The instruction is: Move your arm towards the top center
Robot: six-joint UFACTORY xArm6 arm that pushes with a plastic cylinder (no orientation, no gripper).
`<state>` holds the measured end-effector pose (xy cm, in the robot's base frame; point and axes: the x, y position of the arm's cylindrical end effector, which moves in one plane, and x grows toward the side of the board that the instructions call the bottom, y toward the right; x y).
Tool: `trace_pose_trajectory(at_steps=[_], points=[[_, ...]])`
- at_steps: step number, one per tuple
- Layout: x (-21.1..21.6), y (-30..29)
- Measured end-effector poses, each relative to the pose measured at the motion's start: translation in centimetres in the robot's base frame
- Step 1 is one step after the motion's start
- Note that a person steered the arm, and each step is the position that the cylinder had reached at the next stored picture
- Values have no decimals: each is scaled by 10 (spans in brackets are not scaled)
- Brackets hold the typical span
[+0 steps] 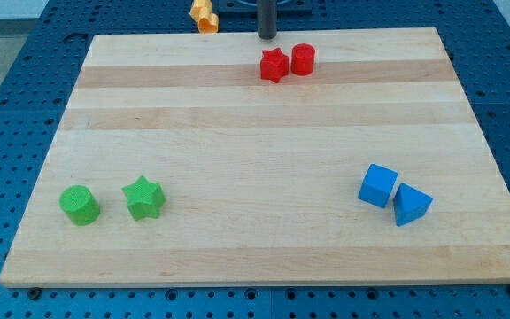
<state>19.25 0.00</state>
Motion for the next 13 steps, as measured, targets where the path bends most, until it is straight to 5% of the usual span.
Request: trace_pose_trajectory(at_steps=[2, 4, 10, 11, 13], points=[[1, -6], [0, -153], [2, -196], [74, -288], [109, -304]])
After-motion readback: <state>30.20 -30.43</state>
